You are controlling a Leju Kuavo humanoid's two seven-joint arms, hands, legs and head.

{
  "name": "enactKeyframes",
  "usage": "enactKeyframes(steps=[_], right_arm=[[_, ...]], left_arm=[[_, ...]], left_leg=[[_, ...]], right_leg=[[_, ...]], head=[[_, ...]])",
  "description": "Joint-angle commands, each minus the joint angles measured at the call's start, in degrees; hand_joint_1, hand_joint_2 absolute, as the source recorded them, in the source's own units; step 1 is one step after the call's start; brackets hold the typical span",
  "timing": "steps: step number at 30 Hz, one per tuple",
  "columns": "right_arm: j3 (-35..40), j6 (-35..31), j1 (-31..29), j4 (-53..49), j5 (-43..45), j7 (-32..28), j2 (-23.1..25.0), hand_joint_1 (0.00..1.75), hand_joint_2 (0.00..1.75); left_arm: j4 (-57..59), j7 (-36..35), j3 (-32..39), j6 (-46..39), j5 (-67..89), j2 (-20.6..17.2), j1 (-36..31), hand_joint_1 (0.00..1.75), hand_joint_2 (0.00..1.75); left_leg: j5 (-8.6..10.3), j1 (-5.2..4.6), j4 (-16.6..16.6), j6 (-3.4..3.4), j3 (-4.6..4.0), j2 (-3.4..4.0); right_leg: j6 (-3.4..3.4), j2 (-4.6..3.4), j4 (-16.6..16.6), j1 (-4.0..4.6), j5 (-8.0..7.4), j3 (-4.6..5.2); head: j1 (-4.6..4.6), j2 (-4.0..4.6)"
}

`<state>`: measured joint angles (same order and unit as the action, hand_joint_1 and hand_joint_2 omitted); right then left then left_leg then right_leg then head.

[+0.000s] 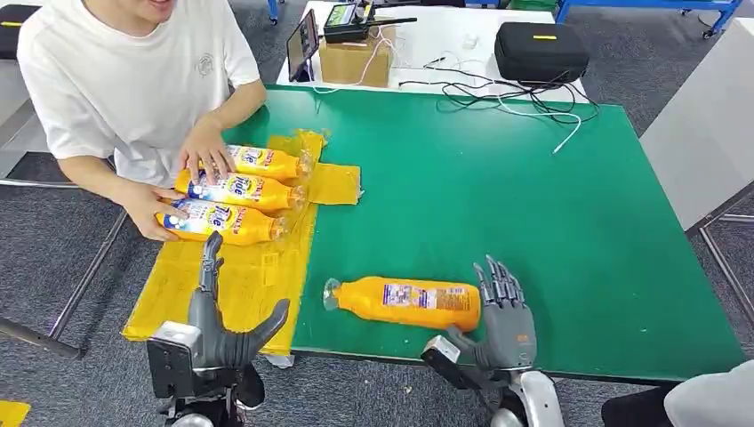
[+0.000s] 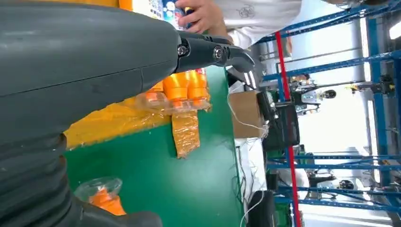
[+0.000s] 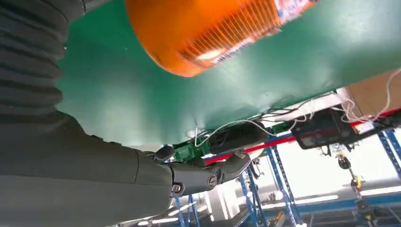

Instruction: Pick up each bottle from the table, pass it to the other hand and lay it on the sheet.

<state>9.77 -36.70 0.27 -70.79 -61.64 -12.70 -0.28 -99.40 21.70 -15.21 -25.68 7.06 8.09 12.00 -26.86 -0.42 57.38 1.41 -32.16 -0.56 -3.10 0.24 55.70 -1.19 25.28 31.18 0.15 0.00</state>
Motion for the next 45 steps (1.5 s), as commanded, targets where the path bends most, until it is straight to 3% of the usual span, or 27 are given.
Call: enactKeyframes(steps=[1, 8, 13, 19, 23, 33, 34, 35, 36, 38, 45], right_arm=[[4.84, 6.29, -7.81, 10.99, -1.31, 4.55, -1.81, 0.0, 1.75], [8.16, 13.56, -15.01, 18.44, -0.92, 6.75, -0.26, 0.0, 1.75], [9.34, 15.07, -16.25, 20.04, -0.38, 7.57, -0.25, 0.0, 1.75], [11.91, 18.5, -22.72, 27.98, 0.67, 10.07, 2.27, 0.0, 1.75], [15.4, 24.52, -27.84, 34.1, 0.06, 13.62, 3.01, 0.0, 1.75], [15.86, 25.1, -28.45, 34.82, -0.11, 13.81, 3.08, 0.0, 1.75], [16.24, 25.26, -28.64, 34.96, -0.33, 13.8, 3.02, 0.51, 1.75], [17.22, 25.88, -29.19, 35.43, -0.77, 14.03, 2.99, 1.38, 1.75], [17.9, 26.65, -29.77, 36.0, -0.79, 14.21, 3.04, 1.64, 1.75], [18.96, 28.26, -30.77, 37.02, -0.58, 14.29, 2.88, 1.75, 1.75], [20.63, 32.26, -32.09, 41.04, 1.1, 15.2, 2.61, 1.75, 1.75]], left_arm=[[6.88, -2.6, 1.86, 1.45, -0.46, 0.59, -1.62, 0.0, 1.75], [7.79, -4.16, 1.69, 3.03, 0.09, 0.63, -3.15, 0.0, 1.75], [7.79, -4.31, 1.35, 3.32, 0.73, 0.41, -3.34, 0.0, 1.75], [9.16, -5.21, 0.75, 4.65, 1.48, -0.09, -6.07, 0.0, 1.75], [9.44, -5.92, 3.26, 6.06, 1.01, -0.01, -8.75, 0.0, 1.75], [9.42, -6.0, 3.58, 6.24, 0.99, 0.13, -8.92, 0.0, 1.75], [9.53, -5.99, 3.59, 6.29, 1.02, 0.21, -8.91, 0.0, 1.75], [9.71, -5.96, 3.7, 6.55, 1.26, 0.21, -9.14, 0.0, 1.75], [9.89, -6.1, 3.78, 6.98, 1.34, 0.17, -9.35, 0.0, 1.75], [10.67, -6.16, 3.73, 7.56, 1.5, 0.31, -9.95, 0.0, 1.75], [12.58, -5.75, 3.07, 7.91, 1.98, 0.18, -11.25, 0.0, 1.75]], left_leg=[[-0.02, 0.09, -0.05, -0.11, 0.13, 0.19], [0.03, 0.08, -0.01, -0.13, 0.01, 0.27], [0.01, 0.07, -0.03, -0.11, 0.08, 0.16], [0.01, 0.07, 0.0, -0.1, 0.07, 0.23], [0.07, 0.08, -0.02, -0.12, 0.08, 0.22], [0.13, 0.12, -0.03, -0.14, 0.26, 0.29], [0.12, 0.09, -0.03, -0.1, 0.27, 0.27], [0.12, 0.12, -0.02, -0.12, 0.27, 0.3], [0.11, 0.07, -0.03, -0.09, 0.3, 0.31], [0.12, 0.07, -0.01, -0.09, 0.27, 0.33], [0.18, 0.11, -0.03, -0.11, 0.36, 0.25]], right_leg=[[0.15, -0.16, -0.1, 0.1, -0.06, -0.1], [0.18, -0.23, -0.05, 0.09, -0.12, 0.04], [0.12, -0.14, -0.06, 0.08, -0.07, -0.04], [0.11, -0.2, -0.01, 0.08, -0.09, -0.01], [0.13, -0.16, -0.02, 0.08, -0.13, -0.01], [0.26, -0.17, -0.05, 0.13, -0.23, -0.14], [0.23, -0.16, -0.04, 0.1, -0.21, -0.16], [0.26, -0.18, -0.05, 0.13, -0.23, -0.17], [0.22, -0.19, -0.02, 0.08, -0.21, -0.17], [0.21, -0.21, 0.0, 0.08, -0.22, -0.14], [0.25, -0.12, -0.07, 0.12, -0.27, -0.23]], head=[[0.0, 0.0], [-0.02, 0.0], [0.0, -0.02], [0.0, -0.02], [0.0, 0.0], [-0.02, 0.0], [-0.02, 0.0], [-0.02, 0.0], [0.0, -0.02], [-0.02, 0.0], [0.0, 0.0]])
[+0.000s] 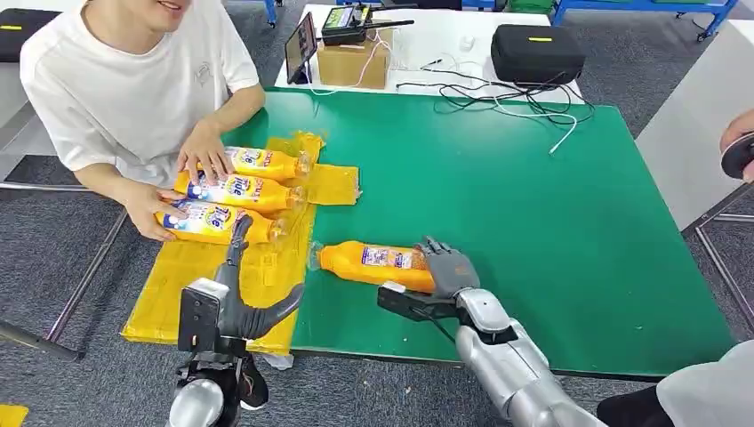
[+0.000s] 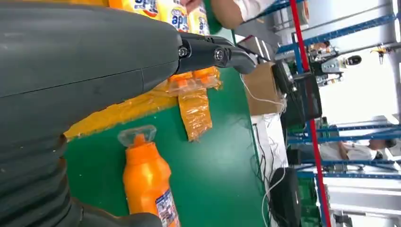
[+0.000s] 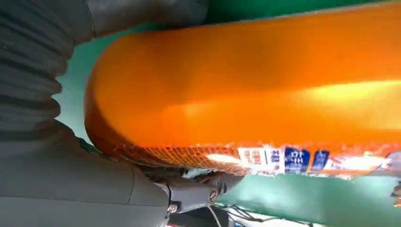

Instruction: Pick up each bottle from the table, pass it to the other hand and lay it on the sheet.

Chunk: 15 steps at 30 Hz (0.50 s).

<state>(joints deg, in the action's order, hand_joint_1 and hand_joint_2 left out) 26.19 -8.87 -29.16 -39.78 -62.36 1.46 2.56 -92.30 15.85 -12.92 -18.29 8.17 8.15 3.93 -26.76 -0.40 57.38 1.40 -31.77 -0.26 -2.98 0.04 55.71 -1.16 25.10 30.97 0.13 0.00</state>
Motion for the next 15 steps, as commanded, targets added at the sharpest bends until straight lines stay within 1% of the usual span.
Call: enactKeyframes(steps=[1, 3, 5, 6, 10, 12, 13, 14, 15], right_arm=[[4.51, 5.08, -2.88, 10.53, 2.47, 0.9, -0.25, 1.75, 1.75], [4.44, 5.38, -3.11, 10.72, 2.81, 1.18, -0.05, 1.75, 1.75], [3.91, 5.57, -3.09, 10.66, 3.65, 1.85, 0.59, 1.75, 1.75], [4.13, 5.8, -2.98, 10.44, 3.72, 2.08, 0.6, 1.75, 1.75], [3.58, 7.54, -2.82, 10.76, 5.98, 1.53, 0.13, 1.75, 1.75], [1.52, 7.2, -2.03, 10.16, 10.0, -2.63, 0.24, 1.75, 1.75], [-0.71, 6.58, -1.02, 9.02, 13.75, -6.5, 0.63, 1.75, 1.75], [-1.95, 4.88, -0.02, 7.71, 15.95, -8.83, 0.92, 1.75, 1.75], [-3.13, 2.04, 1.55, 5.71, 17.73, -10.69, 1.59, 1.75, 1.75]], left_arm=[[6.05, 0.54, 0.46, 0.43, 1.66, -0.24, -3.59, 0.0, 1.75], [6.56, 0.23, 0.51, 0.77, 1.76, -0.62, -3.89, 0.0, 1.75], [6.84, -0.27, 0.53, 1.33, 2.23, -1.36, -4.06, 0.0, 1.75], [6.83, -0.36, 0.48, 1.71, 2.67, -1.71, -4.25, 0.0, 1.75], [7.21, -0.19, 0.62, 2.04, 2.72, -1.41, -5.38, 0.0, 1.75], [7.89, 0.36, 1.06, 1.78, 1.9, -0.9, -5.86, 0.0, 1.75], [8.22, 1.26, 1.16, 1.78, 0.98, -0.63, -5.87, 0.0, 1.75], [8.32, 1.71, 1.31, 1.9, -0.1, -0.38, -5.7, 0.0, 1.75], [7.96, 1.93, 1.55, 1.94, -1.26, -0.05, -5.11, 0.0, 1.75]], left_leg=[[0.04, 0.05, -0.03, -0.07, 0.07, -0.06], [0.11, 0.11, -0.04, -0.13, -0.01, -0.11], [0.11, 0.13, -0.08, -0.13, 0.05, -0.17], [0.05, 0.06, -0.08, -0.08, 0.2, -0.08], [0.08, 0.1, -0.07, -0.1, 0.17, -0.12], [0.11, 0.1, -0.07, -0.1, 0.14, -0.16], [0.06, 0.07, -0.05, -0.07, 0.2, -0.14], [0.12, 0.12, -0.08, -0.11, 0.14, -0.22], [0.07, 0.08, -0.07, -0.07, 0.27, -0.17]], right_leg=[[0.09, 0.07, -0.06, 0.06, -0.03, -0.11], [0.17, 0.13, -0.09, 0.12, -0.08, -0.06], [0.16, 0.18, -0.13, 0.14, -0.07, -0.13], [0.11, 0.09, -0.1, 0.07, -0.03, -0.22], [0.12, 0.13, -0.11, 0.1, -0.06, -0.22], [0.13, 0.17, -0.11, 0.1, -0.07, -0.19], [0.09, 0.15, -0.08, 0.07, -0.03, -0.24], [0.14, 0.23, -0.14, 0.12, -0.08, -0.21], [0.09, 0.18, -0.12, 0.08, -0.03, -0.3]], head=[[0.0, 0.0], [0.02, 0.0], [0.02, 0.0], [0.02, 0.0], [0.0, 0.0], [0.0, 0.0], [0.02, 0.0], [0.0, 0.0], [0.0, 0.0]])
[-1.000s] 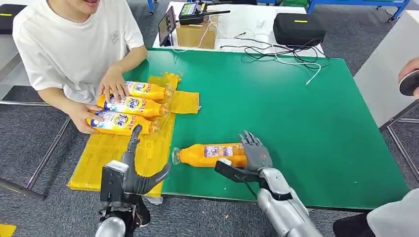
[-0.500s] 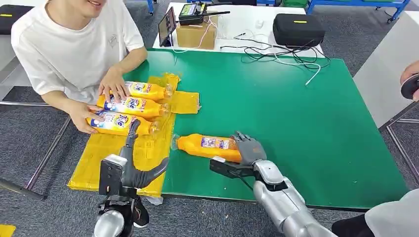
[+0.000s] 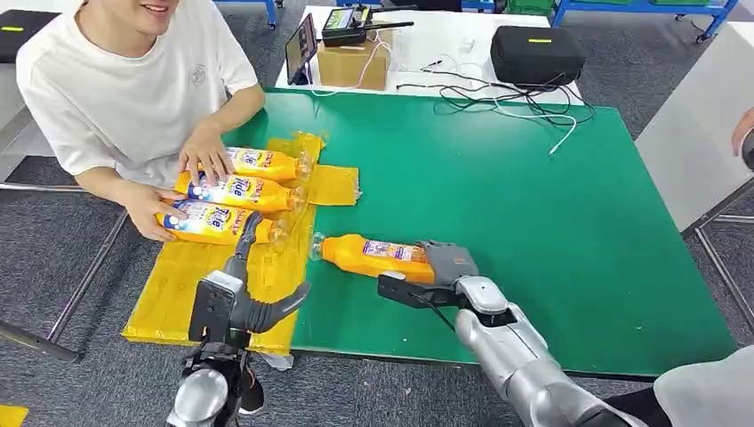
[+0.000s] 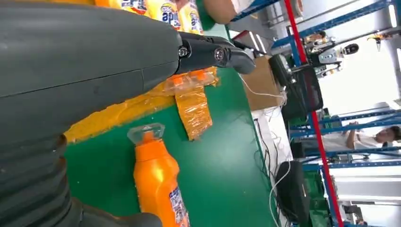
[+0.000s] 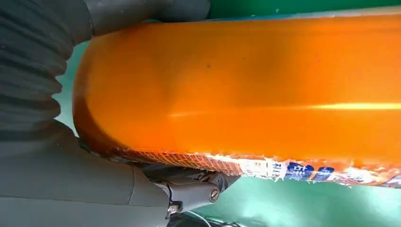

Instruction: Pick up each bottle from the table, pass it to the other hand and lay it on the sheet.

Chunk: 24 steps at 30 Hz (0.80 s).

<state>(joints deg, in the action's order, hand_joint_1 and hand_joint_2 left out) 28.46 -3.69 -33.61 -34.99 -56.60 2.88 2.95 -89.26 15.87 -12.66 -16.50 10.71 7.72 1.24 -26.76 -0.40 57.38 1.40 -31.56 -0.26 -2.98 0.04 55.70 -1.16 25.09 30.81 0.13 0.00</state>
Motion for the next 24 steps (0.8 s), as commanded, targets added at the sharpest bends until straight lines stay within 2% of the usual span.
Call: enactKeyframes(steps=[1, 4, 8, 11, 13, 15, 17, 19, 24], right_arm=[[-5.29, -3.24, 6.17, 0.69, 11.97, -12.04, 1.28, 1.75, 1.75], [-4.95, -3.31, 6.56, -0.19, 12.0, -11.73, 1.18, 1.75, 1.75], [-7.93, -8.43, 14.34, -12.45, 19.6, -16.54, 1.17, 1.75, 1.75], [-11.55, -11.28, 18.96, -19.72, 26.14, -20.73, 1.94, 1.75, 1.75], [-11.33, -11.19, 19.44, -20.68, 26.19, -20.63, 1.66, 1.75, 1.75], [-13.26, -12.86, 21.41, -23.96, 30.11, -23.08, 2.36, 1.75, 1.75], [-13.78, -15.67, 24.31, -27.82, 31.77, -24.6, 2.14, 1.75, 1.75], [-14.9, -18.92, 26.74, -31.14, 32.96, -25.91, 2.04, 1.75, 1.75], [-16.18, -19.9, 27.8, -32.57, 35.06, -27.33, 2.07, 1.75, 1.75]], left_arm=[[4.83, 1.93, 1.23, 0.15, -3.81, 0.36, -2.28, 0.0, 1.75], [4.48, 1.94, 1.05, 0.14, -3.81, 0.23, -2.09, 0.0, 1.75], [2.26, 2.94, 3.3, 1.49, -14.07, 2.74, 0.96, 0.0, 1.75], [1.42, 6.91, 4.51, -1.09, -17.23, 4.32, 1.47, 0.0, 1.75], [1.33, 6.98, 4.28, -1.26, -17.41, 4.09, 1.39, 0.0, 1.75], [-0.33, 11.26, 4.83, -4.86, -16.58, 4.44, 1.89, 0.0, 1.75], [-3.52, 15.18, 3.9, -8.57, -15.91, 4.3, 3.7, 0.0, 1.75], [-5.93, 14.28, 1.61, -8.81, -16.66, 3.34, 5.35, 0.0, 1.75], [-2.82, 13.1, -2.62, -7.77, -17.65, 2.81, 3.85, 0.0, 1.75]], left_leg=[[0.11, 0.14, -0.12, -0.12, 0.02, -0.24], [0.03, 0.1, -0.07, -0.1, 0.06, -0.01], [0.05, 0.11, -0.06, -0.12, 0.0, -0.08], [0.03, 0.18, -0.08, -0.12, -0.05, -0.13], [-0.01, 0.15, 0.0, -0.11, -0.19, -0.09], [-0.03, 0.15, 0.06, -0.11, -0.4, -0.07], [-0.05, 0.12, 0.09, -0.12, -0.51, -0.14], [-0.05, 0.07, 0.04, -0.06, -0.58, -0.22], [-0.05, 0.1, 0.06, -0.11, -0.62, -0.31]], right_leg=[[0.15, 0.25, -0.22, 0.15, -0.07, -0.14], [0.12, 0.03, -0.11, 0.11, -0.04, -0.15], [0.14, 0.08, -0.09, 0.12, -0.04, -0.08], [0.15, 0.12, -0.16, 0.19, -0.03, -0.1], [0.14, 0.07, -0.05, 0.16, 0.0, 0.03], [0.14, 0.07, 0.0, 0.16, 0.01, 0.2], [0.15, 0.1, 0.07, 0.13, 0.05, 0.29], [0.07, 0.06, 0.05, 0.07, 0.05, 0.35], [0.12, 0.16, 0.03, 0.11, 0.09, 0.38]], head=[[0.0, -0.02], [0.0, -0.02], [0.02, 0.0], [0.02, 0.0], [0.02, 0.0], [0.0, -0.02], [-0.02, 0.0], [0.02, 0.0], [0.02, 0.0]])
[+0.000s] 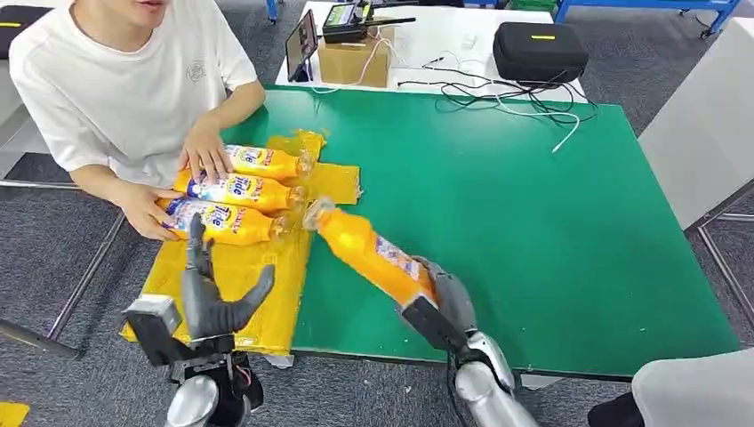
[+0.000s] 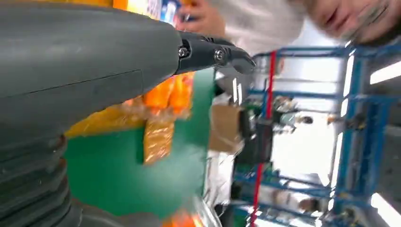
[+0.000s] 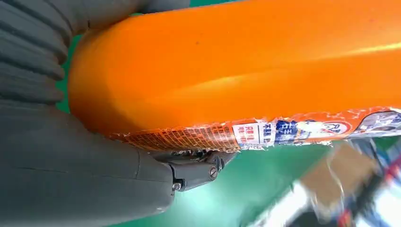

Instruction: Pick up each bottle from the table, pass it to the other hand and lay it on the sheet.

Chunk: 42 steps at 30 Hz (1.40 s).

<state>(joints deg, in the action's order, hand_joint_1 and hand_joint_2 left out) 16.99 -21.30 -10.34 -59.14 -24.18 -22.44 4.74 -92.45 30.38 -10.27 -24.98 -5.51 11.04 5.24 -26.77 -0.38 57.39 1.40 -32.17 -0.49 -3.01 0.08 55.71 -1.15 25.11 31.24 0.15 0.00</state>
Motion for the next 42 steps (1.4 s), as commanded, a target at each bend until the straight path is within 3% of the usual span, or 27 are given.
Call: enactKeyframes(steps=[1, 6, 12, 20, 22, 28, 35, 36, 37, 38, 39, 42], right_arm=[[-5.16, -2.77, 4.67, -8.3, 3.21, -2.58, 0.6, 1.75, 1.75], [-2.64, 0.06, 6.33, -11.82, 5.7, -5.41, 0.51, 1.75, 1.75], [6.81, 2.75, 5.41, -12.9, 1.14, -6.36, -0.21, 1.75, 1.75], [8.03, 2.34, 5.0, -12.06, 0.64, -6.22, 0.08, 1.75, 1.75], [11.58, 2.87, 3.6, -11.0, 0.08, -7.32, 0.37, 1.75, 1.75], [21.93, 3.11, 0.55, -4.34, -0.84, -7.25, 1.46, 1.75, 1.75], [26.26, 7.09, -2.01, 4.11, -0.39, -6.66, 1.93, 1.75, 1.75], [27.15, 8.32, -2.13, 4.68, -0.59, -7.04, 1.74, 1.75, 1.75], [27.55, 8.97, -2.15, 5.11, -0.57, -7.07, 1.88, 1.75, 1.75], [27.62, 9.13, -2.2, 5.2, -0.56, -7.07, 2.02, 1.75, 1.75], [27.68, 9.93, -2.19, 5.25, -0.31, -6.8, 2.13, 1.75, 1.75], [27.69, 9.96, -2.15, 5.16, -0.31, -6.81, 2.12, 1.75, 1.75]], left_arm=[[1.21, -1.26, -5.78, 1.13, -2.85, -0.12, -0.52, 0.0, 1.75], [5.28, -9.08, -10.45, 11.54, -13.89, -2.03, 0.28, 0.0, 1.75], [10.06, -8.03, -13.42, 16.81, -16.99, -2.06, -0.54, 0.0, 1.75], [10.05, -8.04, -13.82, 16.83, -16.93, -1.93, -0.99, 0.0, 1.75], [11.24, -8.55, -14.36, 20.22, -19.59, -3.7, -2.45, 0.0, 1.75], [7.69, -7.85, -12.35, 20.67, -22.57, -0.27, -2.43, 0.0, 1.75], [1.99, -9.23, -11.11, 28.1, -31.98, 1.72, -0.76, 0.0, 1.75], [2.44, -9.65, -11.44, 30.06, -33.81, 1.71, -0.65, 0.44, 1.75], [3.82, -9.82, -12.49, 32.94, -35.32, 0.09, -1.42, 1.36, 1.75], [4.9, -9.14, -12.31, 34.41, -36.23, -0.33, -1.81, 1.45, 1.75], [6.51, -8.25, -11.96, 35.91, -36.56, -0.71, -2.21, 1.75, 1.75], [6.75, -8.07, -11.89, 36.23, -36.62, -0.88, -2.15, 1.75, 1.75]], left_leg=[[0.0, 0.04, 0.02, -0.08, -0.09, -0.06], [0.01, 0.03, -0.02, -0.07, -0.07, -0.02], [-0.02, 0.02, -0.05, -0.08, -0.02, 0.1], [0.01, 0.05, -0.01, -0.09, -0.1, 0.09], [0.02, 0.04, -0.03, -0.08, -0.09, 0.1], [-0.06, 0.15, 0.05, -0.17, -0.09, 0.32], [-0.04, 0.15, 0.01, -0.12, -0.06, 0.33], [-0.01, 0.11, -0.01, -0.09, -0.1, 0.15], [-0.03, 0.16, -0.02, -0.11, -0.02, 0.16], [0.0, 0.09, -0.05, -0.07, -0.04, 0.12], [0.0, 0.1, -0.06, -0.09, -0.02, 0.12], [0.03, 0.11, -0.06, -0.12, -0.05, -0.01]], right_leg=[[0.11, 0.09, 0.02, 0.05, 0.02, 0.05], [0.1, 0.06, -0.03, 0.04, 0.0, 0.06], [0.12, -0.05, -0.03, 0.03, 0.01, 0.05], [0.12, -0.03, -0.02, 0.06, -0.02, 0.12], [0.11, -0.06, -0.02, 0.05, -0.04, 0.12], [0.23, -0.25, 0.02, 0.15, -0.03, 0.13], [0.16, -0.19, -0.03, 0.16, -0.05, 0.11], [0.12, -0.03, -0.05, 0.12, -0.02, 0.1], [0.15, -0.04, -0.1, 0.17, -0.02, 0.01], [0.1, 0.0, -0.07, 0.09, -0.01, 0.05], [0.11, 0.01, -0.1, 0.1, -0.01, 0.02], [0.16, 0.16, -0.09, 0.12, 0.01, 0.03]], head=[[0.0, -0.02], [-0.02, 0.0], [-0.02, 0.0], [0.0, 0.0], [-0.02, -0.02], [0.0, -0.02], [0.0, 0.0], [0.02, 0.0], [-0.02, 0.0], [-0.02, 0.0], [0.02, -0.02], [-0.02, 0.0]])
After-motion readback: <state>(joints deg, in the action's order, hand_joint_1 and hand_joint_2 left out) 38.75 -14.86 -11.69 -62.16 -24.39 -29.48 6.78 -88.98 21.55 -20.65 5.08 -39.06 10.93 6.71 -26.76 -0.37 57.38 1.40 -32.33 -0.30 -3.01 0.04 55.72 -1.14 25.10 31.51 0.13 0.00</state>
